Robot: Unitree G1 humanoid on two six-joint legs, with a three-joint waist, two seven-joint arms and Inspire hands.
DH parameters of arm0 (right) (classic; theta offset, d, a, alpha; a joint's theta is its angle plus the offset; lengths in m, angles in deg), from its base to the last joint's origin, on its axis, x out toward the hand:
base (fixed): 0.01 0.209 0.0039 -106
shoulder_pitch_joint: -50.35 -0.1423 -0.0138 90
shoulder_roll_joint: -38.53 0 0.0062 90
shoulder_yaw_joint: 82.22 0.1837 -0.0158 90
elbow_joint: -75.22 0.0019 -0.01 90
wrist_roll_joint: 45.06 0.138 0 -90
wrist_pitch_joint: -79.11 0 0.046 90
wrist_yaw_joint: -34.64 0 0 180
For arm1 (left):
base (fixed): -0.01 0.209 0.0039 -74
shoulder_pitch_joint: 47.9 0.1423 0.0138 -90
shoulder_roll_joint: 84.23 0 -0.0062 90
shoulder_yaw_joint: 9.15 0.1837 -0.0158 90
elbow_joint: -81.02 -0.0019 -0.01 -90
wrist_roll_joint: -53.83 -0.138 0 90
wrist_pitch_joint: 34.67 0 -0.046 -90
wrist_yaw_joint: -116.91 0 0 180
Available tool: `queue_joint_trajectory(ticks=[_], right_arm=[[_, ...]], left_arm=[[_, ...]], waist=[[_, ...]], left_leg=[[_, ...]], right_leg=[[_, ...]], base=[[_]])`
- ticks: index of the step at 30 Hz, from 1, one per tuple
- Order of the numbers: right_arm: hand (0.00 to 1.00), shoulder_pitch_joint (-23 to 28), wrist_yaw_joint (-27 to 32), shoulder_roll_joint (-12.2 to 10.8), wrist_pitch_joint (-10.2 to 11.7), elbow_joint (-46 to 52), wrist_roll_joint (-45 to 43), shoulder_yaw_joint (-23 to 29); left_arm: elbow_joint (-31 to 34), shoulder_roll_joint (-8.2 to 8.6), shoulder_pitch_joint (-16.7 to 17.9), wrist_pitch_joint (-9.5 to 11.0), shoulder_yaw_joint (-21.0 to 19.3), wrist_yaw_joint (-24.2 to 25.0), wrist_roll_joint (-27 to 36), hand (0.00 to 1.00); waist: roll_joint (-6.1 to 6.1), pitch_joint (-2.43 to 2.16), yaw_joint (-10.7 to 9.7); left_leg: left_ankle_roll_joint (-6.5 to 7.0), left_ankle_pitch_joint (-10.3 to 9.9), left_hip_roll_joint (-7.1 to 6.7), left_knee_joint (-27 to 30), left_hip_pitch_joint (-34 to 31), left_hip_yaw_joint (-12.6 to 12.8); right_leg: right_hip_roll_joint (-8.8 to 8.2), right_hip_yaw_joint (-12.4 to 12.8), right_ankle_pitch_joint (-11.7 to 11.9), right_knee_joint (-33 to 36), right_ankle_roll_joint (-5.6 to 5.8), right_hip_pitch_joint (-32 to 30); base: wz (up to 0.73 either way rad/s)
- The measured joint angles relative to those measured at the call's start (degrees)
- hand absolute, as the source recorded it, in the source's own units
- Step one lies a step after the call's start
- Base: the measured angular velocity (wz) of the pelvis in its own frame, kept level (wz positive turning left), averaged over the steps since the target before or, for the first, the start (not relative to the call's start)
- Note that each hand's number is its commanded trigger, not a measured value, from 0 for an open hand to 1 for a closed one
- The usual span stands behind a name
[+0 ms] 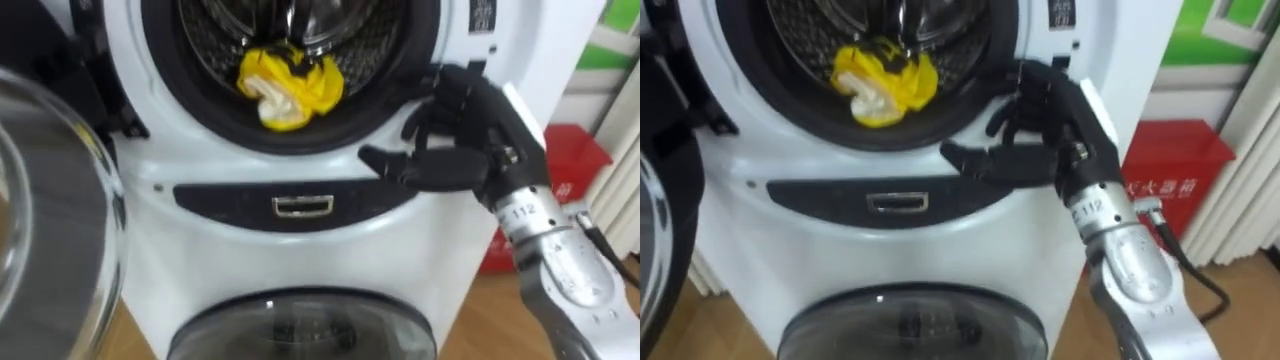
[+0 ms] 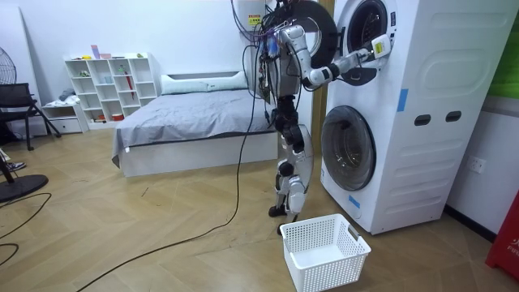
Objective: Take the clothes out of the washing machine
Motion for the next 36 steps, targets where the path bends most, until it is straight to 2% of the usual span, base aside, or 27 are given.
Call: queue_joint_trajectory(ticks=[4,10,17,20,26,28,31,36], right_arm=[[0.0,0.0,-0.1,-0.2,-1.2,0.0,0.3,0.2],[0.0,0.0,0.1,-0.5,-1.5,-0.1,-1.0,-0.3],[0.0,0.0,-3.4,-1.4,-1.6,1.5,-4.1,-1.6],[0.0,0.5,-4.9,-1.4,-1.7,3.4,-3.8,-1.7],[0.0,3.6,-7.7,-1.0,-1.4,7.3,-1.7,-3.9],[0.0,5.2,-9.0,-0.8,-0.2,7.8,-1.1,-4.4],[0.0,8.2,-11.8,-0.6,-0.1,10.5,0.9,-5.9],[0.0,8.8,-18.1,0.1,-1.7,11.4,1.6,-9.8]], left_arm=[[0.1,0.02,0.1,0.0,0.0,1.0,-0.4,0.0],[-0.1,0.06,1.1,0.1,-0.1,0.9,-0.5,0.0],[-0.5,0.05,4.1,0.0,-0.3,1.1,-0.5,0.0],[-0.3,0.06,4.3,0.0,-0.3,1.3,-0.5,0.0],[-0.1,0.04,4.0,0.7,-0.1,1.3,0.1,0.0],[-0.1,-0.03,3.9,1.7,0.4,1.0,0.2,0.0],[-0.1,-0.04,4.2,2.6,0.8,0.8,0.1,0.0],[-0.1,-0.39,4.4,2.8,0.9,0.8,0.1,0.0]], waist=[[-0.29,-0.09,0.5],[-1.05,-0.61,0.9],[-0.94,-0.65,1.8],[-0.8,-0.76,1.8],[-0.52,-1.08,1.7],[-0.58,-1.18,1.7],[-0.64,-1.2,1.8],[-0.98,-1.08,2.3]], left_leg=[[-0.98,0.6,0.32,-0.4,0.0,-1.2],[-2.21,1.4,0.86,-0.7,-0.8,-2.5],[-3.23,1.3,1.92,-0.7,-1.0,-2.5],[-3.65,1.5,2.62,-0.6,-2.2,-2.4],[-4.14,2.0,2.66,-1.5,-1.7,-2.3],[-4.2,2.0,2.66,-1.7,-1.5,-2.3],[-4.36,1.8,2.73,-1.7,-1.2,-2.3],[-4.4,1.5,2.71,-1.7,-1.3,-2.9]], right_leg=[[0.32,-1.4,0.4,-0.9,-0.66,0.7],[1.43,-2.3,1.2,-2.5,-1.81,1.0],[2.71,-2.2,1.3,-3.4,-3.03,1.0],[2.83,-3.0,1.2,-3.4,-3.53,0.2],[3.03,-3.5,1.1,-3.5,-4.45,0.3],[3.16,-3.5,1.1,-3.9,-4.51,0.6],[3.44,-3.5,1.1,-4.6,-4.44,1.2],[3.72,-3.5,1.0,-5.4,-4.25,1.7]], base=[[0.15],[0.09],[0.0],[0.09],[0.01],[0.02],[0.0],[0.07]])
